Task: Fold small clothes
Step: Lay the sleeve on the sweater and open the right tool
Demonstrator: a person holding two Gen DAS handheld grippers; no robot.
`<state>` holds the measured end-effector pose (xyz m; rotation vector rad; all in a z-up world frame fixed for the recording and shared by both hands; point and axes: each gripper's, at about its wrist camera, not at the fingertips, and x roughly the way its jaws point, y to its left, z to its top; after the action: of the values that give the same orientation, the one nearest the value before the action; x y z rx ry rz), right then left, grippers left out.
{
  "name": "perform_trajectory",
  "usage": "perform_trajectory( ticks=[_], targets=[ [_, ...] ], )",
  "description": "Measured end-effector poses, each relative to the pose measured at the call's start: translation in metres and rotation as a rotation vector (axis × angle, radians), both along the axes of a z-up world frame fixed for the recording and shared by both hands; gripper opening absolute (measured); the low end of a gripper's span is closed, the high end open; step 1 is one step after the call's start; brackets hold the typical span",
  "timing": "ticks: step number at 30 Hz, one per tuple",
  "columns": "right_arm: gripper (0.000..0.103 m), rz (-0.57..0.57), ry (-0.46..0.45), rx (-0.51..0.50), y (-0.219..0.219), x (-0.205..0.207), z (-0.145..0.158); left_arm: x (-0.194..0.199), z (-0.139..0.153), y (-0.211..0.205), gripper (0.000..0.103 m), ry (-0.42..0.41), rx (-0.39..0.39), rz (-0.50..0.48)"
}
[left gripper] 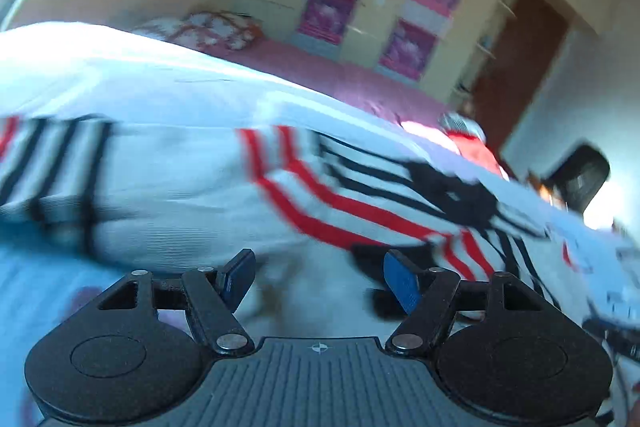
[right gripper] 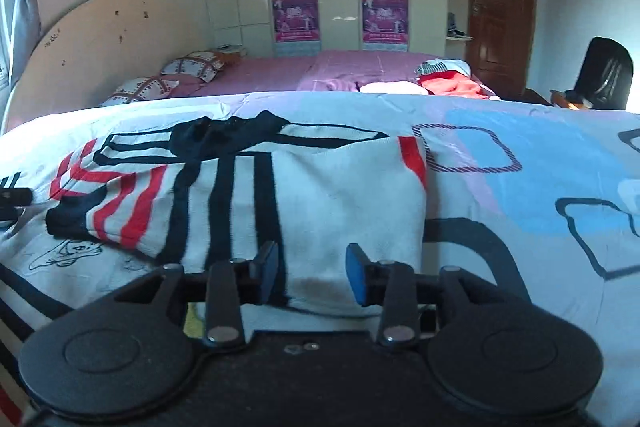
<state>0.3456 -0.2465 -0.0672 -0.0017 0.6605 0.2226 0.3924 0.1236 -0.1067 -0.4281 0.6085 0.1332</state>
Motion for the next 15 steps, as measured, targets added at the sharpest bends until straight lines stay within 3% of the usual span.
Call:
perform_trajectory(
  ticks=[2,4,8,9,10,12,15],
  targets=[
    [0.037,-0.012,0.007,0.010,0.012,-0.009,0.004,-0.033,-0.002,0.051,0.069,-0.018,-0.057,0.113],
    [0.037,-0.027,0.021,0.020,0.029,-0.015,0.008,-0.066,-0.008,0.104,0.055,-0.024,-0.110,0.232],
    [0.038,-0.060,0.032,0.066,0.067,-0.026,0.013,-0.118,-0.023,0.198,0.053,-0.021,-0.198,0.443],
    [0.038,-0.066,0.034,0.075,0.078,-0.027,0.014,-0.125,-0.030,0.218,0.053,-0.027,-0.243,0.476],
    [0.038,-0.072,0.037,0.083,0.087,-0.027,0.015,-0.130,-0.038,0.236,0.044,-0.047,-0.304,0.493],
    [0.038,-0.080,0.046,0.101,0.105,-0.027,0.016,-0.129,-0.048,0.264,0.038,-0.064,-0.387,0.509],
    [0.038,-0.081,0.048,0.113,0.128,-0.025,0.019,-0.113,-0.057,0.285,0.033,-0.078,-0.441,0.510]
  ],
)
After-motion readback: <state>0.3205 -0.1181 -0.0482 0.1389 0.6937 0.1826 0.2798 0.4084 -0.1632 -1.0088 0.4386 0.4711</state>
